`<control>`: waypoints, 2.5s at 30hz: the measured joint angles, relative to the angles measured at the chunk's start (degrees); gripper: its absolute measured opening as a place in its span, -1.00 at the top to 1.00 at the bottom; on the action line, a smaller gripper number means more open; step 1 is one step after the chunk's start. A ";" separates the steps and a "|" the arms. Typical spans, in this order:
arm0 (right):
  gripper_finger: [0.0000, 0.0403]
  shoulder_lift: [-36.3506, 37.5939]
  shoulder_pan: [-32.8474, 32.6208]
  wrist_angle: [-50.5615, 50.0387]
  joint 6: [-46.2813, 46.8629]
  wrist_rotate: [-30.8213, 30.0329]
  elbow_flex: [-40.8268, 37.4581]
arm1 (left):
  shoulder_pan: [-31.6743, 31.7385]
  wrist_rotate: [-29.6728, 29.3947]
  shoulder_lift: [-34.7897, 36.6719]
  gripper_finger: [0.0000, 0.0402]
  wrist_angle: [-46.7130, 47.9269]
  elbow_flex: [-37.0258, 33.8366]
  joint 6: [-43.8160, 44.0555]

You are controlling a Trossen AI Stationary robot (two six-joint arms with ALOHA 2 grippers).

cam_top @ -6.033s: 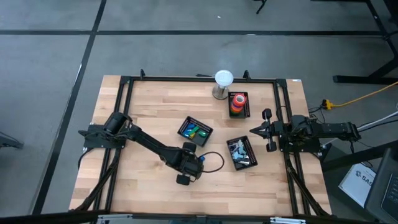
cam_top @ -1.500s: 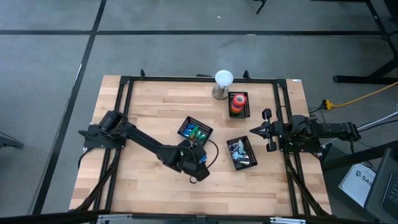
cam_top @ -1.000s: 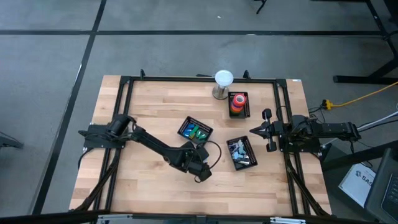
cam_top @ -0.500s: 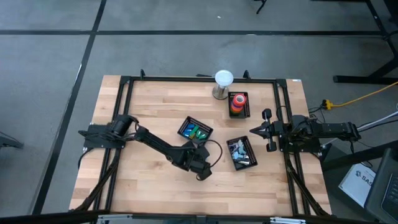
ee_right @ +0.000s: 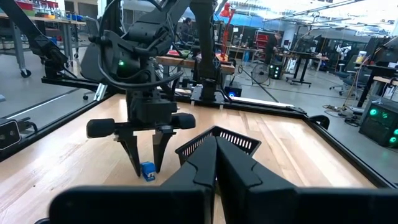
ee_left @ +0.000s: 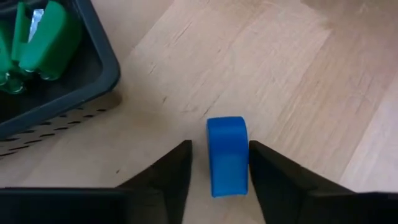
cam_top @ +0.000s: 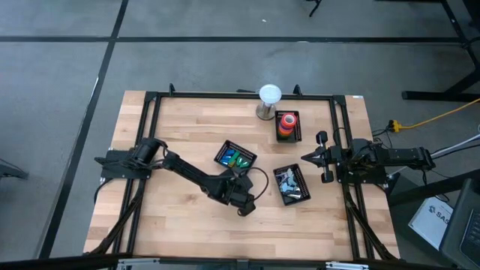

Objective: Pick and place Stapler, Stapler remover, tape
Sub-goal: Put the blue stapler into the center black bin

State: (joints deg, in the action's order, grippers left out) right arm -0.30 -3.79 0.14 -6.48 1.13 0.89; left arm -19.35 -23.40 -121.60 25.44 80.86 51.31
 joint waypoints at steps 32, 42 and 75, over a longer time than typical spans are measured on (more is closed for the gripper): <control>0.93 0.00 0.00 0.00 0.00 0.00 0.00 | 0.20 -1.38 12.83 0.63 1.79 0.50 -11.92; 0.93 0.00 0.02 0.00 0.02 -0.02 0.00 | 0.53 -9.37 20.62 0.64 10.00 0.53 -12.20; 0.93 0.00 0.00 0.00 0.02 0.00 0.00 | 16.13 0.54 22.14 0.61 1.37 -18.64 -8.99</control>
State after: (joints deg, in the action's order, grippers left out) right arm -0.30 -3.79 0.14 -6.46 1.12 0.89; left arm -3.22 -22.86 -99.46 26.81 62.22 42.32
